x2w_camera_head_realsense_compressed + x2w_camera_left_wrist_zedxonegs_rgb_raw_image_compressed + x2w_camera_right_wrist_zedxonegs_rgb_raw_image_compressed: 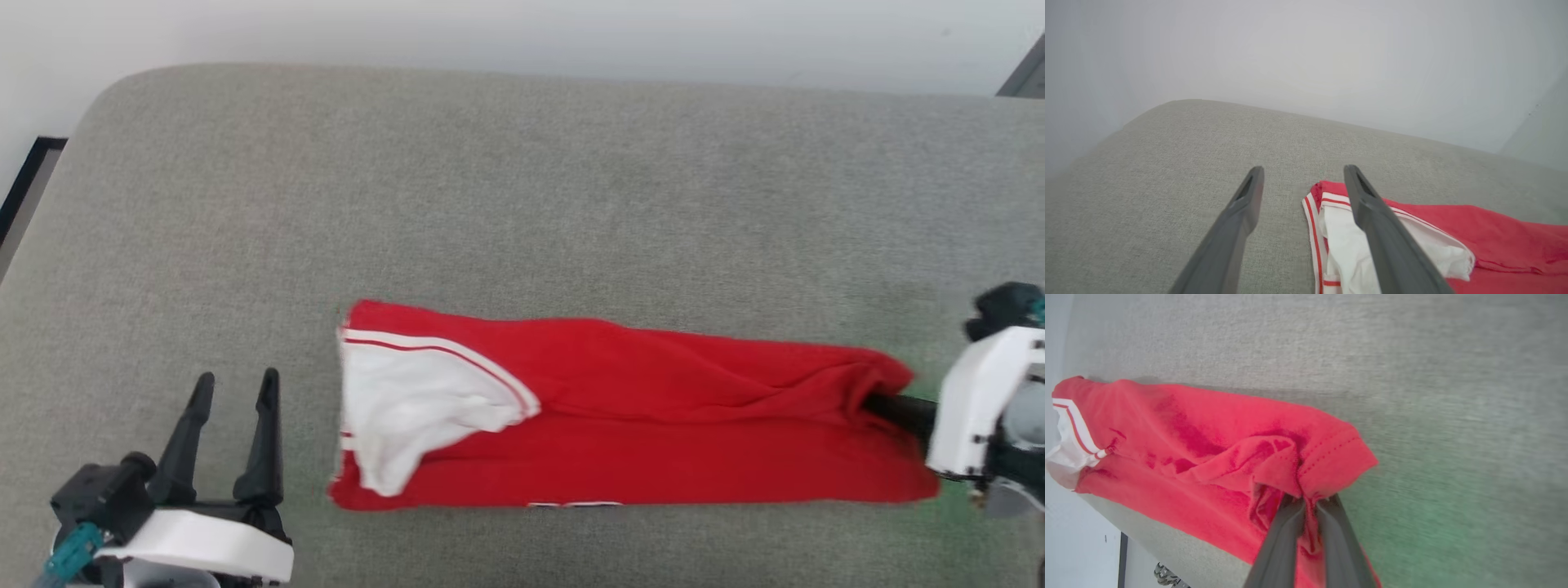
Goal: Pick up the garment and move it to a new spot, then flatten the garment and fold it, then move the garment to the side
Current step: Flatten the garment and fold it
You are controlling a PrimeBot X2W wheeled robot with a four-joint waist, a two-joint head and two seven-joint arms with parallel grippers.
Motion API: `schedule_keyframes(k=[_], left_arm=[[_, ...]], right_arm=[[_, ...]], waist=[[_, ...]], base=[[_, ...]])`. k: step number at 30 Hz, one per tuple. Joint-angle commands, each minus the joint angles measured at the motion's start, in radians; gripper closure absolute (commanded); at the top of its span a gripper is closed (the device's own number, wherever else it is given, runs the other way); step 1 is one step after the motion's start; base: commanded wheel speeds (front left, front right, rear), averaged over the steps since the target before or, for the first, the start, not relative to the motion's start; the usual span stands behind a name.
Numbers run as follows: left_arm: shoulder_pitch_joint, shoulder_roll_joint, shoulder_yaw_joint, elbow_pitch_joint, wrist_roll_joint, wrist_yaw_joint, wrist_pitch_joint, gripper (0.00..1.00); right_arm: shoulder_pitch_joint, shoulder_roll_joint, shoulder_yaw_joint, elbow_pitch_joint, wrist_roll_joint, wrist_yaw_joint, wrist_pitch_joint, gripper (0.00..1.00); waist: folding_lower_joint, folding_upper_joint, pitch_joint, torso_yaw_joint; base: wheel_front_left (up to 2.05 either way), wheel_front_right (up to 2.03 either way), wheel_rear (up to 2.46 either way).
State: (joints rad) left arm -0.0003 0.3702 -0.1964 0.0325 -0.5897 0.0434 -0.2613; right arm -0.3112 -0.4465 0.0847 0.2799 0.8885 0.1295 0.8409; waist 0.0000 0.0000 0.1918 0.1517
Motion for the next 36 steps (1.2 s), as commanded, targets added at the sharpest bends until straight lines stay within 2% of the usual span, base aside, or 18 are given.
schedule_keyframes(k=[1, 7, 14, 19, 26, 32, 36], left_arm=[[0.016, -0.018, 0.017, 0.004, 0.024, -0.016, -0.005, 0.0], [0.049, -0.1, 0.078, 0.012, 0.085, -0.07, -0.005, 0.0], [0.051, -0.16, 0.124, 0.032, 0.147, -0.118, -0.005, 0.0], [0.051, -0.185, 0.148, 0.045, 0.17, -0.143, -0.005, 0.0], [0.061, -0.197, 0.171, 0.052, 0.186, -0.158, -0.005, 0.0], [0.062, -0.201, 0.181, 0.056, 0.19, -0.167, -0.005, 0.0], [0.046, -0.202, 0.175, 0.058, 0.19, -0.169, -0.005, 0.0]], right_arm=[[0.017, -0.02, -0.02, 0.009, -0.005, 0.001, -0.004, 1.0], [0.017, -0.087, -0.097, 0.055, -0.046, 0.001, -0.008, 1.0], [-0.003, -0.155, -0.148, 0.142, -0.135, 0.001, -0.025, 1.0], [-0.023, -0.148, -0.159, 0.17, -0.17, 0.001, -0.024, 1.0], [0.001, -0.117, -0.127, 0.04, -0.138, 0.001, 0.026, 1.0], [0.04, -0.054, -0.073, -0.196, -0.134, 0.001, 0.079, 1.0], [0.041, -0.003, -0.006, -0.308, -0.149, 0.001, 0.108, 1.0]], waist=[[0.0, 0.0, -0.013, -0.013], [0.0, 0.0, -0.035, -0.045], [0.0, 0.0, -0.053, -0.073], [0.0, 0.0, -0.064, -0.086], [0.0, 0.0, -0.069, -0.083], [0.0, 0.0, -0.067, -0.057], [0.0, 0.0, -0.058, -0.03]], base=[[0.0, 0.0, 0.0], [0.0, 0.0, 0.0], [0.0, 0.0, 0.0], [0.0, 0.0, 0.0], [0.0, 0.0, 0.0], [0.0, 0.0, 0.0], [0.0, 0.0, 0.0]])
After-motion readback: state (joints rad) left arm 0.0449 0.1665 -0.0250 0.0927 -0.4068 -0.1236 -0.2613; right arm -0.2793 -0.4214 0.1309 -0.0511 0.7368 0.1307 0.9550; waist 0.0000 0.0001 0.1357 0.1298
